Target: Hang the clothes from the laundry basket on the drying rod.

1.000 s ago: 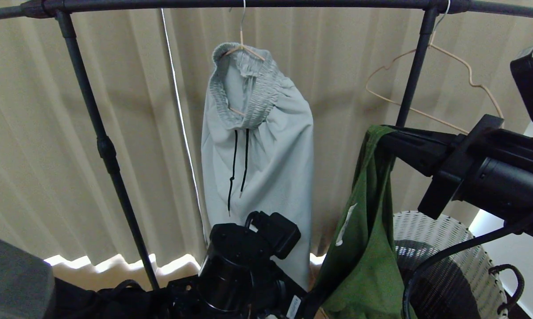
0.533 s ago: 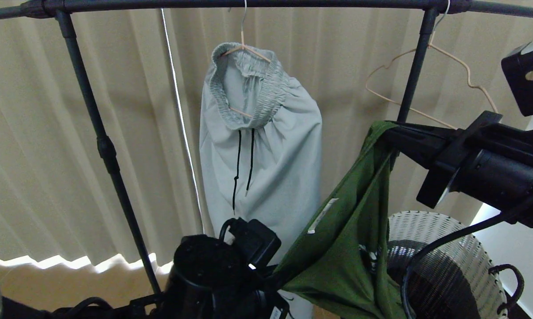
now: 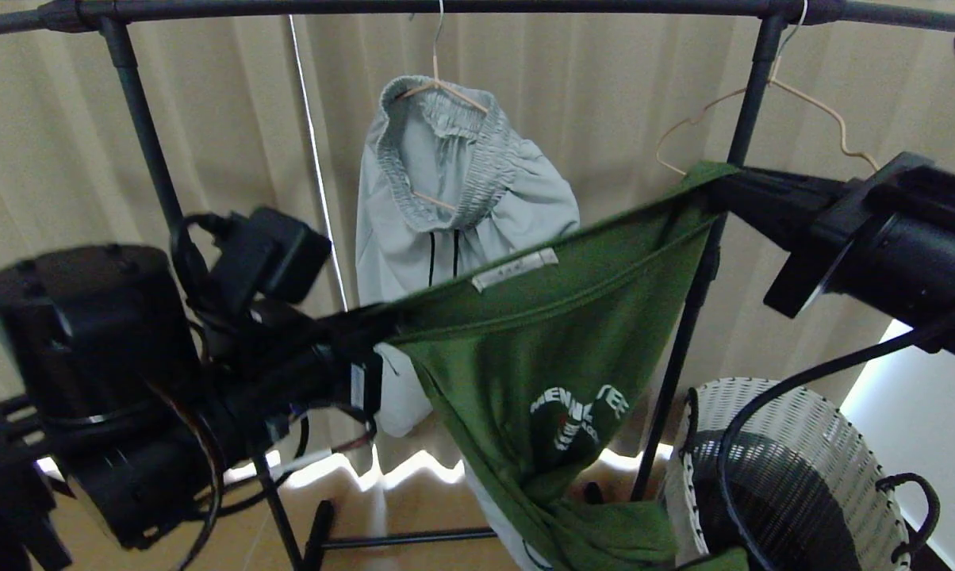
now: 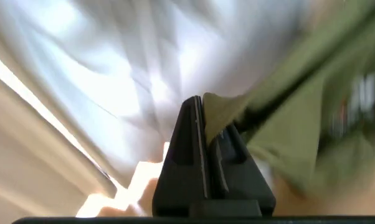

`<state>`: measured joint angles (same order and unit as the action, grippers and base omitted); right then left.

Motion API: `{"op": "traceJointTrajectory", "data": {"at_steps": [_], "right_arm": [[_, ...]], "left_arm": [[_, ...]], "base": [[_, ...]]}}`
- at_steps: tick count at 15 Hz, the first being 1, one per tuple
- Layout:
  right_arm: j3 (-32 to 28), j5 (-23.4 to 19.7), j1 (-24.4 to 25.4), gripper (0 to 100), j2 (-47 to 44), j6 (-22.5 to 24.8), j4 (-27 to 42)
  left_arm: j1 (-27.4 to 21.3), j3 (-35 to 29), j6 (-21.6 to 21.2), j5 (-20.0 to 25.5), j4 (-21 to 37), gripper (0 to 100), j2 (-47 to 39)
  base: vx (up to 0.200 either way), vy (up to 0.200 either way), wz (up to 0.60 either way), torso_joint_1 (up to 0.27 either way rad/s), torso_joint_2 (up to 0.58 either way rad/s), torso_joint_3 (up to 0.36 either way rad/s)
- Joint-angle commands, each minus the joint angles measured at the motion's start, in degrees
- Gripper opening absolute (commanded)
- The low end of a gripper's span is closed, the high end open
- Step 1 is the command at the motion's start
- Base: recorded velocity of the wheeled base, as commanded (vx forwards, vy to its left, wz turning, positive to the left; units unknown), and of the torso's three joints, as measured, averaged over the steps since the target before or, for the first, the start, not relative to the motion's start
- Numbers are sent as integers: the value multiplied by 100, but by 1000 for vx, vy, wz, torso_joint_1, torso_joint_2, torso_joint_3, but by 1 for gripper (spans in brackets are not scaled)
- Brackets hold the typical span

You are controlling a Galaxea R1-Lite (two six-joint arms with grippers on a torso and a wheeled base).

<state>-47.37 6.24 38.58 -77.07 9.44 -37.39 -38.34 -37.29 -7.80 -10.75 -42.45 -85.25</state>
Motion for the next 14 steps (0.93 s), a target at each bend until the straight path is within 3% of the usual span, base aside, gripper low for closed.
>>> {"op": "traceJointTrajectory", "data": {"at_steps": [1,4,7,10,11,12,14], "right_arm": [[-106,0,0,0,-63,6,-67],[-422,0,-193,0,-63,6,-102],[-290,0,-246,0,-27,-12,-102],[-35,9,-246,0,16,-12,-111],[-35,0,-246,0,16,-21,-111],[-35,9,-255,0,25,-21,-181],[-35,9,-255,0,25,-12,-304]], "left_arm": [[459,-1087,33,3,501,0,536],[529,-2634,42,29,1292,0,500],[477,-2968,33,47,1854,0,518],[160,-3021,33,73,3190,0,852],[143,-3038,33,82,3225,0,861],[11,-3285,33,346,3990,0,1107],[2,-3390,33,513,4201,0,1186]], "base": [[0,0,0,0,0,0],[0,0,0,0,0,0],[0,0,0,0,0,0],[0,0,0,0,0,0],[0,0,0,0,0,0],[0,0,0,0,0,0],[0,0,0,0,0,0]]}}
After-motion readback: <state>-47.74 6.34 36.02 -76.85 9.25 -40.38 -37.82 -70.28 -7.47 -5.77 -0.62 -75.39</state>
